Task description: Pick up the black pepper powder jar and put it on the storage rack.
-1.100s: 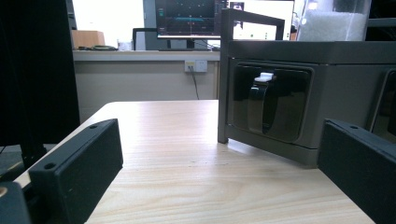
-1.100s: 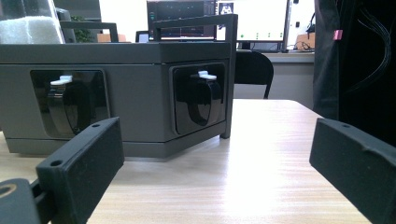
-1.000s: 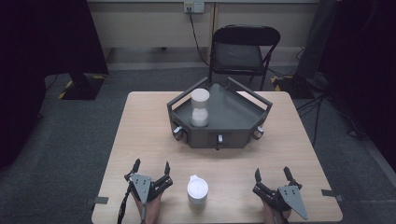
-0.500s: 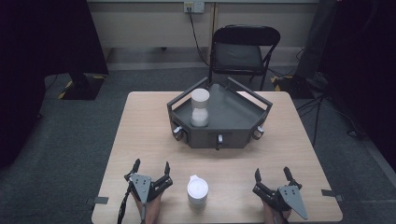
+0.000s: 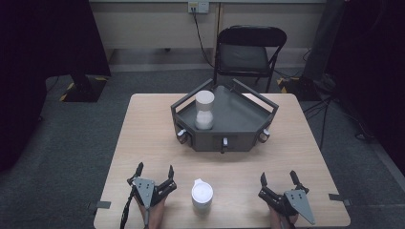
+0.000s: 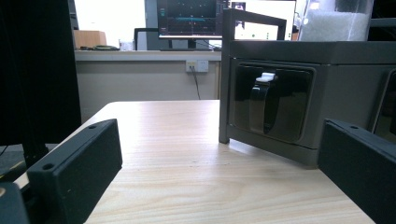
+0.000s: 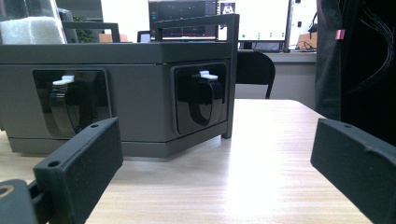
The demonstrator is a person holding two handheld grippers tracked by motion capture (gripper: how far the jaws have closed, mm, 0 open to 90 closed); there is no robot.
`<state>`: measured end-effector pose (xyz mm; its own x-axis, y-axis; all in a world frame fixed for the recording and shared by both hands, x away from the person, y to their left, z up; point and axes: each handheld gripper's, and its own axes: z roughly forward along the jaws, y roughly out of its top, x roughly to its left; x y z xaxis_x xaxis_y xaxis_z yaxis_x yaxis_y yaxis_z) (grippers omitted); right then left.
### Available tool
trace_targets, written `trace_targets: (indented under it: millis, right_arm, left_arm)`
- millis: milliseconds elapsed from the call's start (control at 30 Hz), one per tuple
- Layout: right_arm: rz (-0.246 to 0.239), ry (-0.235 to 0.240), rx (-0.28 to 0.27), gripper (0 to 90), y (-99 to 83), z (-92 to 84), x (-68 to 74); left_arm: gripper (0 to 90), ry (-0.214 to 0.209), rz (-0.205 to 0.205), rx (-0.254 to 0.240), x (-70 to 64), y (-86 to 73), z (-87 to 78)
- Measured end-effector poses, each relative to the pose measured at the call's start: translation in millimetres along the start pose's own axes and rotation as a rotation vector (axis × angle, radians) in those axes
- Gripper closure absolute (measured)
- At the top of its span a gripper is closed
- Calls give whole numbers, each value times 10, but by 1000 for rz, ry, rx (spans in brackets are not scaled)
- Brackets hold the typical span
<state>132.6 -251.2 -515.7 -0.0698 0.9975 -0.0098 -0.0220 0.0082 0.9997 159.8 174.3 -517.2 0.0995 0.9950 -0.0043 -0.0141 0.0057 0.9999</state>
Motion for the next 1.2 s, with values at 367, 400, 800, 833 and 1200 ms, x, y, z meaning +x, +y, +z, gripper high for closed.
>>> trace_targets:
  millis: [367,400,800,833,1200]
  right_arm:
    - [19,50,-38,0,170,-26,-17]
    - [25,70,-49,0,209,-37,-10]
    - [47,357,-89,0,487,-72,338]
    - [52,375,-91,0,497,-68,368]
    - [32,506,-81,0,465,-66,622]
  left_arm:
    - [1,0,0,0,0,0,0]
    - [1,0,-1,0,0,0,0]
    - [1,3,-1,0,-5,0,1]
    - [1,3,-1,0,-6,0,1]
    - [1,6,-2,-1,-8,-1,1]
